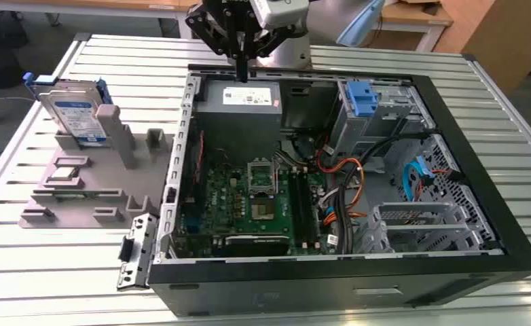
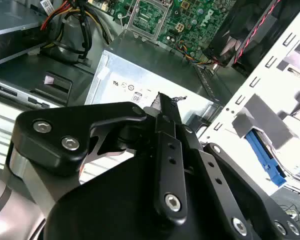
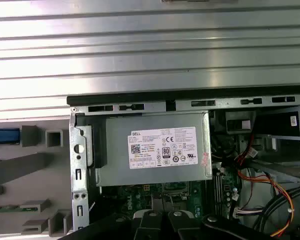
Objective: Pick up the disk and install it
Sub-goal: 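Reach for the disk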
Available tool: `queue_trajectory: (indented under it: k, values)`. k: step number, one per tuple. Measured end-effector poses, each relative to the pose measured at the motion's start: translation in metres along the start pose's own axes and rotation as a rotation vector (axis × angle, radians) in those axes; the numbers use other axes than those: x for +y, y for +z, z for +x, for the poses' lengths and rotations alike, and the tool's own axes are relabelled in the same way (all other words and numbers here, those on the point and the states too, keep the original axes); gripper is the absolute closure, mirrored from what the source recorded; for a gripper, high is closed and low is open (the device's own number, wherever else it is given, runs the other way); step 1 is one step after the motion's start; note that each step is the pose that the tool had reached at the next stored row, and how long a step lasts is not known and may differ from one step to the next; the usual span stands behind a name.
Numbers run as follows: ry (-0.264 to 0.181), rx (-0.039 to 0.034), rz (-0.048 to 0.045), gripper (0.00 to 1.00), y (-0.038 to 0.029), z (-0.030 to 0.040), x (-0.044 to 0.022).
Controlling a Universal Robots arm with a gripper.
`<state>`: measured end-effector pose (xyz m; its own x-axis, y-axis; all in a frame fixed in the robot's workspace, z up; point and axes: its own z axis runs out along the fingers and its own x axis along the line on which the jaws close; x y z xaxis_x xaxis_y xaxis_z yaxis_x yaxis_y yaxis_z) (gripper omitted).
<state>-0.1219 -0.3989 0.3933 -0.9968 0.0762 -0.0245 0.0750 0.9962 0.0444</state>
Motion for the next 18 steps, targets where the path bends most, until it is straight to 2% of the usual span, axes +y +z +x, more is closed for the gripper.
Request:
queue_trajectory:
  k: [18]
  values:
    - [-0.001,0.0004,0.0014,0.90,0.0001,0.0002,0.0008]
